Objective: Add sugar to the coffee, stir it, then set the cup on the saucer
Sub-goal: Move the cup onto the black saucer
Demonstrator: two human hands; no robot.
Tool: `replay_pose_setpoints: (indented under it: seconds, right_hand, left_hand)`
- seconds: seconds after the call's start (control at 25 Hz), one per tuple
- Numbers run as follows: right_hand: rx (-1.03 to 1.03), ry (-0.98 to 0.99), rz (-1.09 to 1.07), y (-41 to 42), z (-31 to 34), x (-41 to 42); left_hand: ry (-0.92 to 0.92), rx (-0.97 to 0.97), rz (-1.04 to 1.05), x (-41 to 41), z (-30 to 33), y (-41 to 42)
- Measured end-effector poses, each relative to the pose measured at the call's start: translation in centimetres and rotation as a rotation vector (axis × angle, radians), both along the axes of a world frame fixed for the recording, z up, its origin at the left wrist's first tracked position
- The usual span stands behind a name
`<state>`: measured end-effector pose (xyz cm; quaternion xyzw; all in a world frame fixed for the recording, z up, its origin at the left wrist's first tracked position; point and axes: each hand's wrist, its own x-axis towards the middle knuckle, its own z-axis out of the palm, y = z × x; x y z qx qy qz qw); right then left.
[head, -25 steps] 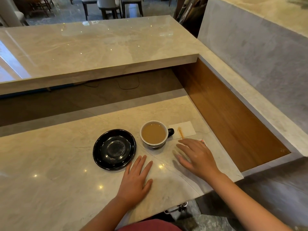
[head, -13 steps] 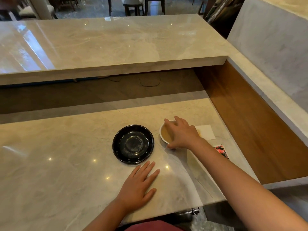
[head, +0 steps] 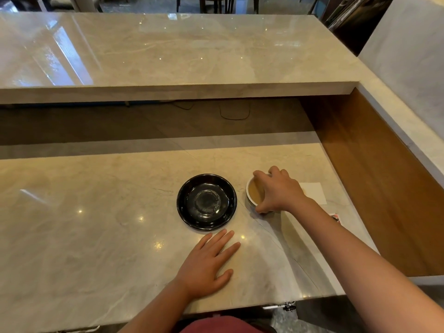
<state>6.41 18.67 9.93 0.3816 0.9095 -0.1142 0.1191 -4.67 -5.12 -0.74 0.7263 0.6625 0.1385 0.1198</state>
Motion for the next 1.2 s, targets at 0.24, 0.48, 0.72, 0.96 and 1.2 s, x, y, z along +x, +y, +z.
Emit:
replay_pose_setpoints:
  seconds: [0.24,0.48,0.72,0.96,1.2]
  right_hand:
    - [0.023,0.081,0.075,-1.4,2.1,-0.8]
    - [0.041,0.181,0.209,-3.6,4.3,-4.3]
    - [-0.006,0.165,0.269,-5.4,3.6,-8.2]
    - [-0.040,0.127,0.290,-6.3,2.0,-10.1]
    - [-0.035,0.088,0.299,-6.8,1.2,-10.7]
  left_hand:
    - [0.024,0.015,-0.001,0.1,-0.2,0.0]
    - [0.011,0.028,-0.005,0.1,-0.3,0.0]
    - [-0.005,0.024,-0.002,0.1,-0.2,-0.2]
    - [-0.022,0.023,-0.005,0.0,-0.1,0.2]
    - [-0.035,0.047,0.002,0.1,-0.3,-0.1]
